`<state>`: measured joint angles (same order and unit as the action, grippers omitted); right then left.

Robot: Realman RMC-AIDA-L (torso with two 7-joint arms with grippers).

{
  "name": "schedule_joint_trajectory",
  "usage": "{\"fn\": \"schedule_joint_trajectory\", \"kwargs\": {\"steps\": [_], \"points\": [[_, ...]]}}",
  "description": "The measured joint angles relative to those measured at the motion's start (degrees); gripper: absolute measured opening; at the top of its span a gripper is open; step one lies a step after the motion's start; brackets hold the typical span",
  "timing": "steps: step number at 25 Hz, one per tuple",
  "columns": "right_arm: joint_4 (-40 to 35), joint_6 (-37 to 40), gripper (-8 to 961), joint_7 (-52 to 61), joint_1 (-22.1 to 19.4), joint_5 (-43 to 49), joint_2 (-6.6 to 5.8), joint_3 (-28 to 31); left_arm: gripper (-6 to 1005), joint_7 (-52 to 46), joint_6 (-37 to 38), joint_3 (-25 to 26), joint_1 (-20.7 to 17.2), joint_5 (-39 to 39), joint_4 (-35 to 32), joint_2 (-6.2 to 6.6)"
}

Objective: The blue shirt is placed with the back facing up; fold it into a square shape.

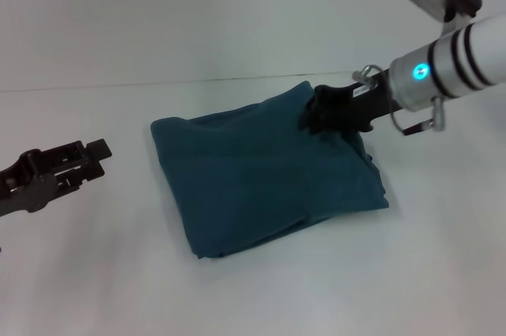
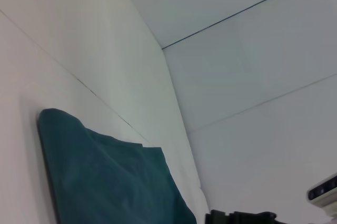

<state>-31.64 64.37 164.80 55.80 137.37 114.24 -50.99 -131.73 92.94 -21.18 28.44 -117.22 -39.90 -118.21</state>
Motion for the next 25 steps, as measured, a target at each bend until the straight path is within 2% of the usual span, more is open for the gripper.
{"fn": "schedule_joint_trajectory", "kwargs": {"steps": [3,5,10,15,19,21,25], "points": [[2.6,-5.2,205,-1.0,0.0,0.1,1.46,-0.2,533,0.1,-0.3,0.0,0.0,0.2,0.0,0.0],[4.0,-7.7,205,-1.6,0.1,0.6,1.97,-1.0,533,0.1,-0.4,0.0,0.0,0.4,0.0,0.0],[4.9,-12.5,204,-0.7,0.5,4.1,2.22,-3.4,534,0.1,-1.0,0.0,0.0,0.5,0.0,0.0],[3.2,-16.1,204,1.5,-0.2,7.1,0.88,-3.0,534,0.0,-1.2,-0.1,0.0,0.5,0.0,0.0],[2.5,-18.5,203,3.8,-0.8,9.4,-0.94,-2.4,534,0.0,-1.1,0.0,0.0,0.5,0.0,0.0],[1.1,-16.2,203,4.4,-1.1,9.5,-1.7,-1.4,534,0.0,-1.1,-0.1,0.0,0.5,0.1,0.0],[-3.9,-6.6,204,2.9,-2.3,8.5,-2.38,1.9,533,-0.1,-0.8,-0.3,0.0,0.3,0.1,0.14]]}}
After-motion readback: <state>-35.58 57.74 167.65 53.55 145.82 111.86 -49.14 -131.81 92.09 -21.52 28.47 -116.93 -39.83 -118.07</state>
